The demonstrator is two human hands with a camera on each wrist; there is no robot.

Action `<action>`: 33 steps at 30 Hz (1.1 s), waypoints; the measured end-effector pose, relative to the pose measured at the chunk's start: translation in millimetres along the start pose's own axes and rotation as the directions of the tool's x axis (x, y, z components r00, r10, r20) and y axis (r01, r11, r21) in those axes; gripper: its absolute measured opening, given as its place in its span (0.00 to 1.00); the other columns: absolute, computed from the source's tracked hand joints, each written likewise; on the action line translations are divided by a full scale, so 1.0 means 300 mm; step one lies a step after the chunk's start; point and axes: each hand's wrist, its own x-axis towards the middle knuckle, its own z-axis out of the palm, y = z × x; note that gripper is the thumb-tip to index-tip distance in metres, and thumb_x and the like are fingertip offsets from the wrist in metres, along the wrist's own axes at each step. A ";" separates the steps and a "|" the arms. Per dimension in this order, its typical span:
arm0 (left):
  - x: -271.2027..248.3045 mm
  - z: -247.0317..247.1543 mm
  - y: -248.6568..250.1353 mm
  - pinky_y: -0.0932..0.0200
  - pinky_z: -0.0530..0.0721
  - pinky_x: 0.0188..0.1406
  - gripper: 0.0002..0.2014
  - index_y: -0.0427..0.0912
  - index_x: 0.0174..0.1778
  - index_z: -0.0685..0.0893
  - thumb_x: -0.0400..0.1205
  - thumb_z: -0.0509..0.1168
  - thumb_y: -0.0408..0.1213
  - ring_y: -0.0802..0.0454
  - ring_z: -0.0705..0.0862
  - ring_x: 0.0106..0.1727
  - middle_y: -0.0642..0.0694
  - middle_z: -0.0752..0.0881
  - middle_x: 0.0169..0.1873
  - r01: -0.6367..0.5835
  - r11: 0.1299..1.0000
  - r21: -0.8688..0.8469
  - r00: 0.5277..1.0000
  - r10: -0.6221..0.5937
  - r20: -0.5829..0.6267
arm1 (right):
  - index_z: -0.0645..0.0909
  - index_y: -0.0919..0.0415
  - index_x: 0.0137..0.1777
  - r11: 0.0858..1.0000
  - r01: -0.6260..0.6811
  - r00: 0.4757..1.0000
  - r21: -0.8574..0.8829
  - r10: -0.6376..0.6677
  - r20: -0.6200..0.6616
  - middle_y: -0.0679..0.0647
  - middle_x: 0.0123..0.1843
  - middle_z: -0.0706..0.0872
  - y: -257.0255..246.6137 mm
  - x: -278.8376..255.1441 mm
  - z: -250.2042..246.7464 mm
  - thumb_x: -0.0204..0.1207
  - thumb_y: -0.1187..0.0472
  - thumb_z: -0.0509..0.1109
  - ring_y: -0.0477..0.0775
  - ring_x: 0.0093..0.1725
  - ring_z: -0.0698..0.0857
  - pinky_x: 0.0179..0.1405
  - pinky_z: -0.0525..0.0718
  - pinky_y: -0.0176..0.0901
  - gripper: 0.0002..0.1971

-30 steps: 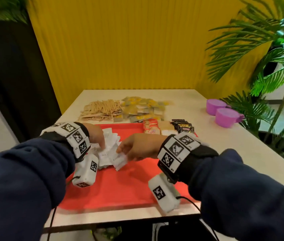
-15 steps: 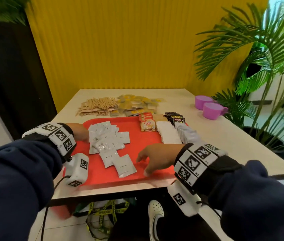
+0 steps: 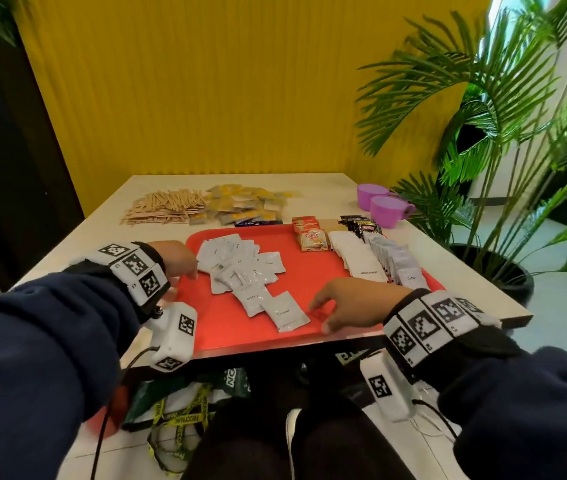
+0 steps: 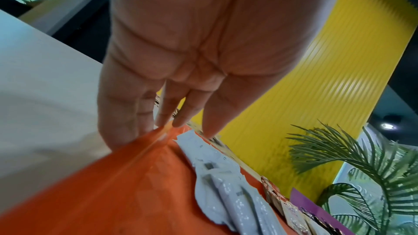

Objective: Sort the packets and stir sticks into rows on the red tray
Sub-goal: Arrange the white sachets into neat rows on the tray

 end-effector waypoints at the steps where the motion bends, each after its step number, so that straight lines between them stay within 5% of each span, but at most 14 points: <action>1: 0.000 0.009 0.016 0.53 0.82 0.48 0.17 0.26 0.66 0.76 0.82 0.60 0.27 0.34 0.80 0.65 0.30 0.80 0.64 -0.023 1.000 -0.021 1.000 0.023 -0.007 | 0.76 0.54 0.71 1.000 -0.014 1.000 0.004 0.014 -0.006 0.49 0.68 0.80 0.019 -0.007 -0.004 0.75 0.59 0.72 0.46 0.61 0.77 0.58 0.69 0.34 0.24; 4: -0.004 0.041 0.063 0.58 0.80 0.41 0.17 0.26 0.67 0.75 0.83 0.58 0.27 0.35 0.80 0.66 0.31 0.80 0.64 -0.043 0.999 0.025 0.999 0.043 0.015 | 0.76 0.54 0.71 0.998 -0.046 0.999 0.039 0.047 -0.024 0.49 0.67 0.81 0.069 -0.015 -0.013 0.74 0.59 0.72 0.43 0.54 0.76 0.57 0.70 0.35 0.24; 10: -0.030 0.048 0.135 0.61 0.76 0.35 0.18 0.28 0.68 0.75 0.83 0.60 0.29 0.36 0.78 0.68 0.33 0.79 0.66 -0.069 0.994 0.084 0.997 0.066 0.041 | 0.75 0.54 0.72 0.992 -0.081 0.996 0.093 0.083 -0.020 0.48 0.68 0.80 0.120 -0.002 -0.024 0.74 0.59 0.72 0.42 0.57 0.76 0.62 0.71 0.38 0.25; 15: -0.037 0.038 0.237 0.58 0.71 0.65 0.20 0.35 0.72 0.74 0.84 0.60 0.39 0.44 0.72 0.73 0.41 0.73 0.73 -0.150 0.981 0.121 0.988 0.152 -0.010 | 0.74 0.55 0.73 0.992 -0.088 0.995 0.095 0.092 -0.038 0.49 0.69 0.79 0.105 0.041 -0.053 0.76 0.54 0.70 0.48 0.64 0.78 0.58 0.71 0.36 0.25; 21: -0.002 0.024 0.362 0.56 0.67 0.70 0.24 0.38 0.75 0.72 0.83 0.62 0.42 0.45 0.69 0.75 0.42 0.70 0.76 -0.273 0.956 0.110 0.962 0.271 0.034 | 0.70 0.53 0.75 0.996 -0.090 0.995 0.023 0.091 -0.029 0.51 0.72 0.76 0.054 0.140 -0.119 0.75 0.50 0.71 0.52 0.68 0.76 0.63 0.73 0.43 0.28; 31: 0.013 0.045 0.325 0.57 0.82 0.52 0.17 0.35 0.67 0.80 0.81 0.63 0.32 0.42 0.83 0.63 0.38 0.83 0.62 -0.283 0.956 0.080 0.954 0.272 0.124 | 0.72 0.56 0.73 0.923 0.064 0.975 -0.379 0.024 0.221 0.53 0.69 0.78 -0.063 0.194 -0.129 0.73 0.48 0.72 0.55 0.65 0.78 0.51 0.73 0.42 0.29; 33: 0.002 0.066 0.321 0.63 0.82 0.41 0.18 0.34 0.67 0.79 0.80 0.65 0.31 0.42 0.83 0.63 0.37 0.83 0.62 -0.278 0.955 0.102 0.951 0.259 0.168 | 0.71 0.57 0.73 0.910 0.072 0.976 -0.408 0.019 0.215 0.54 0.70 0.78 -0.073 0.197 -0.125 0.73 0.49 0.73 0.55 0.66 0.78 0.52 0.73 0.41 0.29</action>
